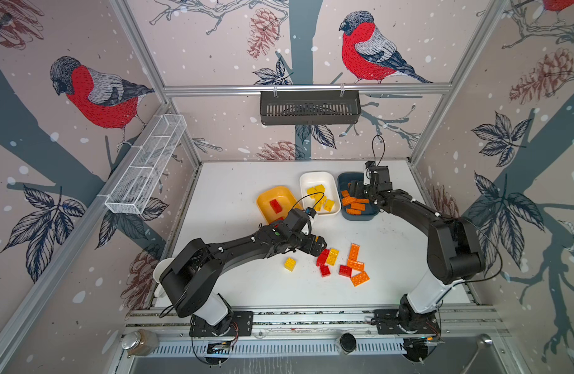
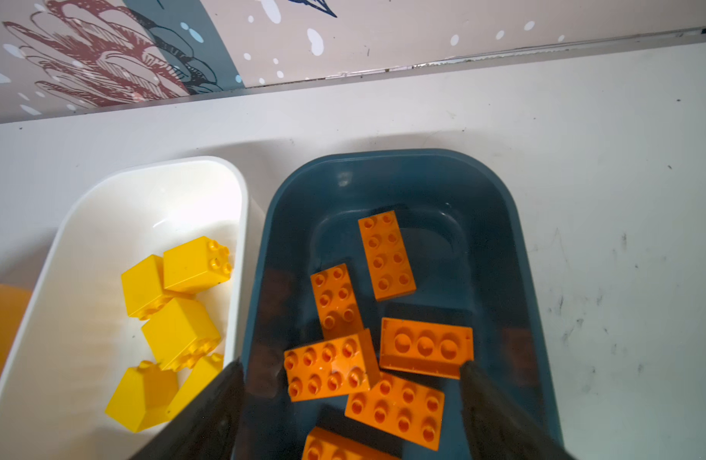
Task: Sort the legos into containers by color
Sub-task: Place the lego in the container, then pick up the lego from the center of the table.
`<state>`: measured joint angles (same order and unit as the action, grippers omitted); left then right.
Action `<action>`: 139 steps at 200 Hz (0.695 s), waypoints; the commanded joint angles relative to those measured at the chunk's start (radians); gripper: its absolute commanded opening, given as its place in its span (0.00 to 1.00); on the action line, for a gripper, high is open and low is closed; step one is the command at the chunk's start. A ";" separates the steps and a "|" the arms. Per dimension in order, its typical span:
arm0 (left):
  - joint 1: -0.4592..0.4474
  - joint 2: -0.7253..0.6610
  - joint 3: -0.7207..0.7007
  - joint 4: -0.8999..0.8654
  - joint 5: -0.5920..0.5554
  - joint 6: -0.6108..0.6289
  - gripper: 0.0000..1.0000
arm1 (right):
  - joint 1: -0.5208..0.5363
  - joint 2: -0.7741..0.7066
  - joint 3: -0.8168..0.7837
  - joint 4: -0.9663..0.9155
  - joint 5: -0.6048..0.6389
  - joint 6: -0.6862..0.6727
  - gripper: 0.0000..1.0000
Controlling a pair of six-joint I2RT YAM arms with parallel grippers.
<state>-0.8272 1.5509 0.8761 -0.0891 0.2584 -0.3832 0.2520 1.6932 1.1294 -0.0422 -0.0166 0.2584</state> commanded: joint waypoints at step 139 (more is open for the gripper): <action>0.267 -0.126 -0.217 0.180 -0.006 -0.064 0.97 | 0.471 -0.042 -0.271 0.049 -0.142 -0.509 0.82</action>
<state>-0.5949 1.4418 0.6792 0.0113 0.2604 -0.4080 0.6991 1.6108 0.8238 0.0277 -0.1524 -0.1093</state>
